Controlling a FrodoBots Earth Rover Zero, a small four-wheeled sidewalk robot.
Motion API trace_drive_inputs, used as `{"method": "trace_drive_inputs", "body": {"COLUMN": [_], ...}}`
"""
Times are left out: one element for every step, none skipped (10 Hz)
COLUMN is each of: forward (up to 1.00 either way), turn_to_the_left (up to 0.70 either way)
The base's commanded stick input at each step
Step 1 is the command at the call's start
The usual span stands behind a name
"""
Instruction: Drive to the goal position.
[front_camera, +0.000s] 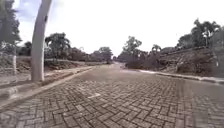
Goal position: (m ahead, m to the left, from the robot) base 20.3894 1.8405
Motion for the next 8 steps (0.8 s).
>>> {"method": "trace_drive_inputs", "body": {"forward": [0.7,0.7,0.7,0.7,0.7,0.7,0.7,0.7], "turn_to_the_left": [0.0,0.0,0.0,0.0,0.0,0.0,0.0,0.0]}}
